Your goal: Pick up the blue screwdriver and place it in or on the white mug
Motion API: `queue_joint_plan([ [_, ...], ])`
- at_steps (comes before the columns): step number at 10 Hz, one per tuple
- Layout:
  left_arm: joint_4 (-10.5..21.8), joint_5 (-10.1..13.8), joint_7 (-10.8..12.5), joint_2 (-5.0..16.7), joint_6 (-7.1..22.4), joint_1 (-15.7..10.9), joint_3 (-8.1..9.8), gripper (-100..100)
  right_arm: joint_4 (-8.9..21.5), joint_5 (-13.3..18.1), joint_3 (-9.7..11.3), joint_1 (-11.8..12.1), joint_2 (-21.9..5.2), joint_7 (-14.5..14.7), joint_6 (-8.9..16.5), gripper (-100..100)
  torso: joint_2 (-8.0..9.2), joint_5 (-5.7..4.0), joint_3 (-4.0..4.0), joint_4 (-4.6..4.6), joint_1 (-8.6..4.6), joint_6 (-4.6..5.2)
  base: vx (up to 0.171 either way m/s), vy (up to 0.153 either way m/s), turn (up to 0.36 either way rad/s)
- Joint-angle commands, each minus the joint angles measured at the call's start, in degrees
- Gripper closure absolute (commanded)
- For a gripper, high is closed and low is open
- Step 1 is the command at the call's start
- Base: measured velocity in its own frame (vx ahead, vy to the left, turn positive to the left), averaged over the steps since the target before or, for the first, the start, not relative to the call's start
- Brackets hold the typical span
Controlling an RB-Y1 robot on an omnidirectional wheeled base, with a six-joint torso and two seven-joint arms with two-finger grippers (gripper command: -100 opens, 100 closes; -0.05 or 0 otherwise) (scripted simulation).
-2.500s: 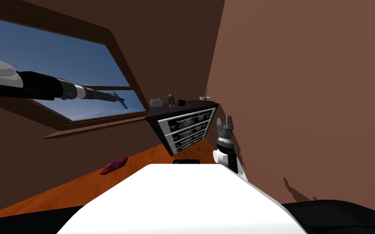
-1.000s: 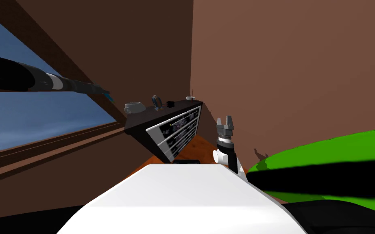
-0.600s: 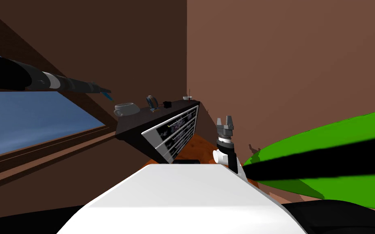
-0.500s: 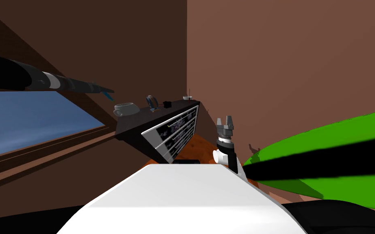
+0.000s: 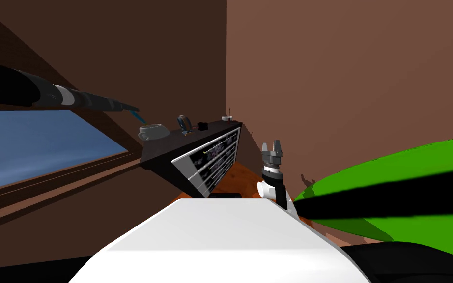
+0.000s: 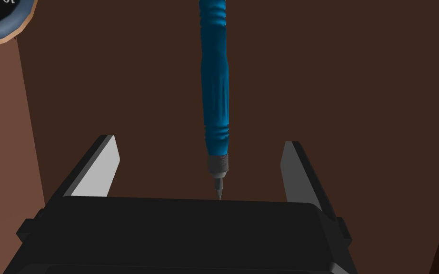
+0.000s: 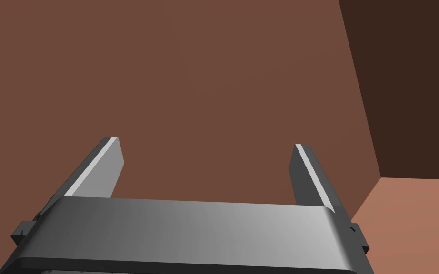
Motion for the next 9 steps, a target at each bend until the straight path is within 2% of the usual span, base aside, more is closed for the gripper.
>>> queue_joint_plan([
  [1,-1.1,-2.9,2.7,0.2,-1.1,-2.9,-2.86,-100,0.0,0.0,0.0,0.0,0.0,0.0,0.0,0,0.0,0.0,0.0,0.0,0.0,0.0,-0.003,0.04,0.025],
  [2,-1.1,-3.1,2.7,0.2,-1.1,-2.4,-2.98,-100,0.0,0.0,0.0,0.0,0.0,0.0,0.0,0,0.0,0.05,0.0,0.0,0.05,-0.01,0.003,0.021,-0.005],
  [3,-1.1,-3.3,2.7,0.2,-1.1,-4.4,-3.74,-100,0.0,0.0,0.0,0.0,0.0,0.0,0.0,0,-0.02,0.05,-0.01,-0.01,0.03,0.0,0.002,0.008,-0.003],
  [4,-1.1,-3.3,2.7,0.2,-1.1,-6.0,-3.74,-100,0.0,0.0,0.0,0.0,0.0,0.0,0.0,0,-0.02,0.02,-0.01,0.0,-0.02,0.0,0.0,0.0,0.0],
  [5,-1.3,-3.2,4.2,1.7,-1.7,-7.1,-3.36,-100,0.0,0.0,0.0,0.0,0.0,0.0,0.0,0,0.0,0.01,0.0,0.0,-0.07,0.0,-0.001,0.019,0.052],
  [6,-1.3,-3.2,4.2,1.7,-1.7,-7.1,-3.36,-100,0.0,0.0,0.0,0.0,0.0,0.0,0.0,0,-0.01,0.0,0.0,0.0,-0.04,0.0,0.0,0.028,0.015],
  [8,-1.7,-3.2,6.3,4.1,-2.6,-7.6,-2.78,-100,0.0,0.0,0.0,0.0,0.0,0.0,0.0,0,0.01,0.02,0.01,0.01,0.02,-0.01,0.001,0.041,0.035],
  [9,-1.7,-3.2,6.3,4.1,-2.6,-7.8,-2.78,-100,0.0,0.0,0.0,0.0,0.0,0.0,0.0,0,0.01,0.04,0.01,0.0,0.06,-0.01,-0.003,0.032,0.009],
])
